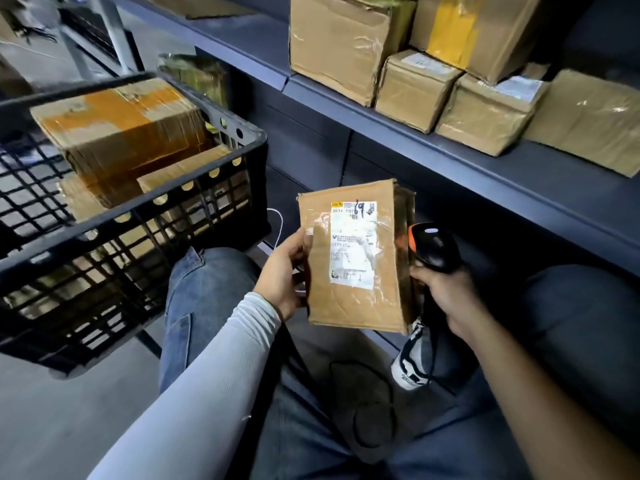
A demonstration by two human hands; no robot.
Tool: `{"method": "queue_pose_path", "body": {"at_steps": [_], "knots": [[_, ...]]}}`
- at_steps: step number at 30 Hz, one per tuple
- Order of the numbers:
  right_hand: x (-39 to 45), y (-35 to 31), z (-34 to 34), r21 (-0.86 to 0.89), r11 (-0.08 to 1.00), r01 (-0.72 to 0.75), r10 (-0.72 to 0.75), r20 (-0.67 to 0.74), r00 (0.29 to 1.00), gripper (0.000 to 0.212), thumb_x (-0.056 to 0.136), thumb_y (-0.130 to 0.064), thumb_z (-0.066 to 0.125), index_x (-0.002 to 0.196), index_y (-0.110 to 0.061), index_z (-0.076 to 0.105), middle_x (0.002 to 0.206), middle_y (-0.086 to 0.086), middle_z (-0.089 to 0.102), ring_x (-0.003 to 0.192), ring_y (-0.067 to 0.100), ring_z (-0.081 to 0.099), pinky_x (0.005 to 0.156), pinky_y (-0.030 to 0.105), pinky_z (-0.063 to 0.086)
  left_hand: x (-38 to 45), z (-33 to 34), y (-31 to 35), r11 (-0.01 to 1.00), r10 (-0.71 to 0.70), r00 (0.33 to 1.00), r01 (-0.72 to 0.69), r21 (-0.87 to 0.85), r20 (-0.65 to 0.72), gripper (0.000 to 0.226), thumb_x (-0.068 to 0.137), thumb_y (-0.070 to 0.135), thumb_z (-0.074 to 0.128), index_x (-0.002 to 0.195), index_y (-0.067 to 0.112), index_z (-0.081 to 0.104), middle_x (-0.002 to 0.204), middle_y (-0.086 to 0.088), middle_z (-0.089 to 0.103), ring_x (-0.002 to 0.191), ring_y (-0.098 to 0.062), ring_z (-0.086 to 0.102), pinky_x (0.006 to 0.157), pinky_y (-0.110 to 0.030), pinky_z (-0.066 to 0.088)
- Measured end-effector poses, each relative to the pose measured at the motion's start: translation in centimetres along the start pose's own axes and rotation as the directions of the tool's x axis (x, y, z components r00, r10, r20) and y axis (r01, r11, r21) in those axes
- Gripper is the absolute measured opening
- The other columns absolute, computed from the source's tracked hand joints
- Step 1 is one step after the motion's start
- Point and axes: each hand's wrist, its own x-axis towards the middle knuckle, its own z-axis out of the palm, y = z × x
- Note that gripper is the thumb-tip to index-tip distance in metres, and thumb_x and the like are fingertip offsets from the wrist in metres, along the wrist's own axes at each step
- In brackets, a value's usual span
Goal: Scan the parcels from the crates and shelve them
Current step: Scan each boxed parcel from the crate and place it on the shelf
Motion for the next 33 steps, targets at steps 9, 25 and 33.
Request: {"method": "queue_pose_path", "body": {"at_steps": [9, 25, 33], "knots": [[-0.1, -0.2, -1.2, 0.182, 0.979, -0.087, 0.081, 0.043, 0.996, 0.047, 0.065, -0.039, 0.087, 0.106, -0.015, 0.078, 0.094, 0.009, 0.080, 0.083, 0.031, 0.078, 0.084, 0.052, 0.062, -0.5, 0.4, -0.2, 0.994, 0.018, 0.989, -0.033, 0.101, 0.145, 0.030, 0.102, 0.056, 0.051, 0.114, 0.040, 0.074, 0.085, 0.013, 0.068, 0.065, -0.007, 0.059, 0.062, -0.024, 0.046], [-0.2, -1.2, -1.0, 0.269, 0.952, -0.145, 0.103, 0.162, 0.981, 0.024, 0.091, -0.022, 0.074, 0.110, -0.009, 0.078, 0.104, 0.015, 0.079, 0.101, 0.035, 0.075, 0.098, 0.056, 0.057, 0.0, -0.4, -0.1, 0.996, -0.044, 0.938, 0.016, 0.082, 0.344, 0.043, 0.091, 0.046, 0.066, 0.133, 0.048, 0.063, 0.121, 0.000, 0.063, 0.117, -0.025, 0.050, 0.098, -0.062, 0.038], [-0.3, -1.1, -1.3, 0.283, 0.950, -0.130, 0.085, 0.166, 0.982, 0.010, 0.090, -0.018, 0.073, 0.096, -0.012, 0.079, 0.093, 0.012, 0.080, 0.073, 0.026, 0.075, 0.086, 0.047, 0.057, 0.0, -0.3, -0.3, 0.989, -0.075, 0.934, 0.024, 0.148, 0.349, 0.043, 0.092, 0.054, 0.065, 0.134, 0.058, 0.058, 0.132, 0.003, 0.066, 0.121, -0.030, 0.062, 0.097, -0.079, 0.040]]}}
